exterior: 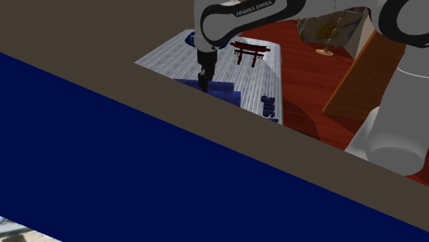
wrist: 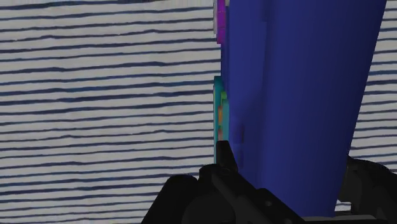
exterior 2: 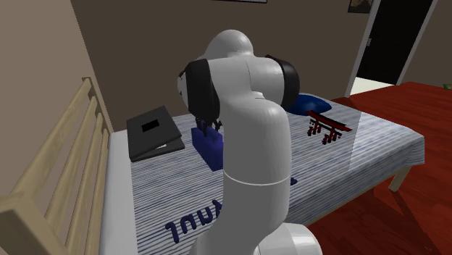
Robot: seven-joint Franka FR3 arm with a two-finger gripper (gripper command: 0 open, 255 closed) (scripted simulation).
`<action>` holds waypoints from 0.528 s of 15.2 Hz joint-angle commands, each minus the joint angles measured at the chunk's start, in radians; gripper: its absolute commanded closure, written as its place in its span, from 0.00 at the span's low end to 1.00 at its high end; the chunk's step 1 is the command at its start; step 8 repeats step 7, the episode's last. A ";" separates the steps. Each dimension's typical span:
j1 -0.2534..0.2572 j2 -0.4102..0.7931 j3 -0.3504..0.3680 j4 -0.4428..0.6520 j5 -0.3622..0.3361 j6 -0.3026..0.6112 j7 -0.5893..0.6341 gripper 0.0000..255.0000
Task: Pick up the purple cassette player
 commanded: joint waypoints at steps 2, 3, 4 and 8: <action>0.001 -0.014 0.001 0.026 0.001 -0.036 0.001 1.00; 0.001 -0.017 0.001 0.035 0.002 -0.048 0.001 1.00; 0.001 -0.020 0.001 0.045 0.002 -0.061 0.000 1.00; 0.001 -0.023 0.002 0.057 0.003 -0.075 0.000 1.00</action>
